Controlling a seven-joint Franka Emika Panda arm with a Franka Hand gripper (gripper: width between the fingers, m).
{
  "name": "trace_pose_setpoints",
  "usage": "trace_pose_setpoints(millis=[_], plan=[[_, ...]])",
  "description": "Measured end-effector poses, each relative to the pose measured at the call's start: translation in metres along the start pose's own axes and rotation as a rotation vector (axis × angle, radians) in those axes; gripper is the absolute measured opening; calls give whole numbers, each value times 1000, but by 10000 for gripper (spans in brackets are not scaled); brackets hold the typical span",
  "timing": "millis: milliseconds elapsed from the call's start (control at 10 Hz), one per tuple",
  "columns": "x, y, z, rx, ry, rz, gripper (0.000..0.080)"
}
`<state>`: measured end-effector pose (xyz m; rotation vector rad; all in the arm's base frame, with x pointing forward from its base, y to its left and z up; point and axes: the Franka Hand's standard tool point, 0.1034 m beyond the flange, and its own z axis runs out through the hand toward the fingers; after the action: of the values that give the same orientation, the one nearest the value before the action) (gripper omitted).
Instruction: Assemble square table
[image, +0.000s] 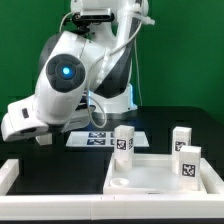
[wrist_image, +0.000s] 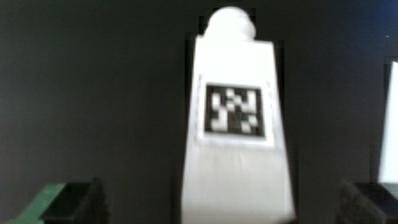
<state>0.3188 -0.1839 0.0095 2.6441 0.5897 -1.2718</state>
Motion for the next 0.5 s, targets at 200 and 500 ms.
trace_pose_setpoints(millis=[200,500], plan=[[-3,0,4,1,-9,13,649],[-3,0,4,1,-9,13,393]])
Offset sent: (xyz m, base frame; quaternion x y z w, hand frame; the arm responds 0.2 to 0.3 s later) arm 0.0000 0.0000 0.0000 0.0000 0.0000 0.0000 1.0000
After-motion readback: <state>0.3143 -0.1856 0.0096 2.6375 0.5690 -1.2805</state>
